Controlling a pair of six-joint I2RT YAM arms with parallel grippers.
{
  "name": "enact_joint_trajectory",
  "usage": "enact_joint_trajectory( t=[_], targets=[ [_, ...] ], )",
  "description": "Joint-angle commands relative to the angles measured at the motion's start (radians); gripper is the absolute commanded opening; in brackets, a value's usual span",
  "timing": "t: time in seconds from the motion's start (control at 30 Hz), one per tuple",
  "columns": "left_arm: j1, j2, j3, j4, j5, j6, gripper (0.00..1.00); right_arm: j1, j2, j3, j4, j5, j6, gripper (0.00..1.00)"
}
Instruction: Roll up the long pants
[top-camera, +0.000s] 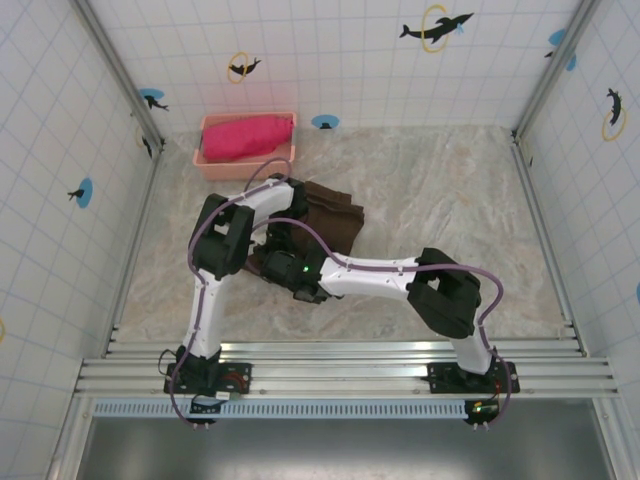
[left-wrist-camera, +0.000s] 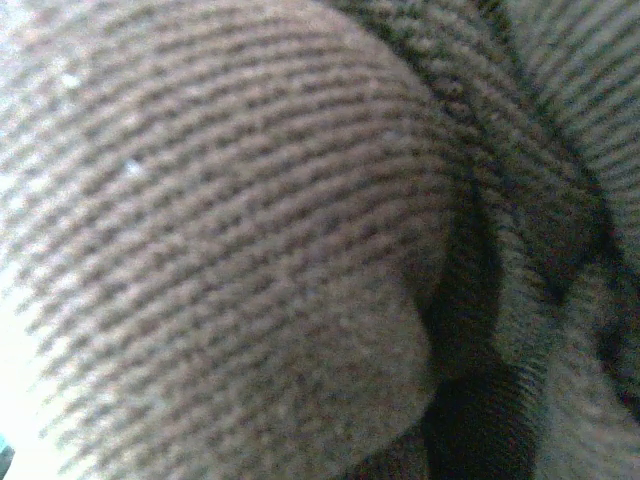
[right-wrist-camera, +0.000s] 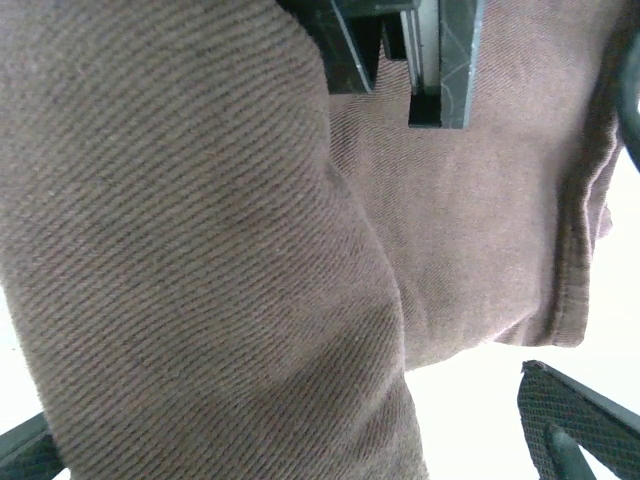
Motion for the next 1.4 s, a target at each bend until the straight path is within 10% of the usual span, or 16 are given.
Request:
enact_joint_trajectory(
  t=[0.0, 0.17, 0.43, 0.57, 0.73, 1.1, 1.37],
  targets=[
    [-0.012, 0.080, -0.042, 0.097, 0.027, 0.017, 0.00, 0.002, 0.004, -0.019, 0.024, -0.047, 0.025, 0.98],
    [-0.012, 0.031, -0.056, 0.127, 0.020, 0.002, 0.00, 0.005, 0.044, -0.050, 0.039, -0.120, 0.054, 0.78],
    [-0.009, -0.036, -0.115, 0.229, -0.004, 0.008, 0.00, 0.009, 0.077, -0.084, 0.049, -0.182, 0.064, 0.00],
    [-0.009, -0.193, -0.257, 0.468, -0.089, 0.024, 0.00, 0.010, 0.066, -0.121, 0.074, -0.211, 0.078, 0.00],
    [0.027, -0.430, -0.496, 0.863, -0.173, 0.092, 0.96, 0.005, 0.059, -0.172, 0.095, -0.232, 0.089, 0.00],
    [0.148, -0.698, -0.437, 0.938, -0.219, 0.340, 0.98, -0.061, 0.083, -0.241, 0.140, -0.254, 0.086, 0.00],
    [0.237, -0.988, -0.936, 1.439, -0.137, 0.220, 0.98, -0.212, 0.031, -0.261, 0.138, -0.525, 0.048, 0.00]
  ],
)
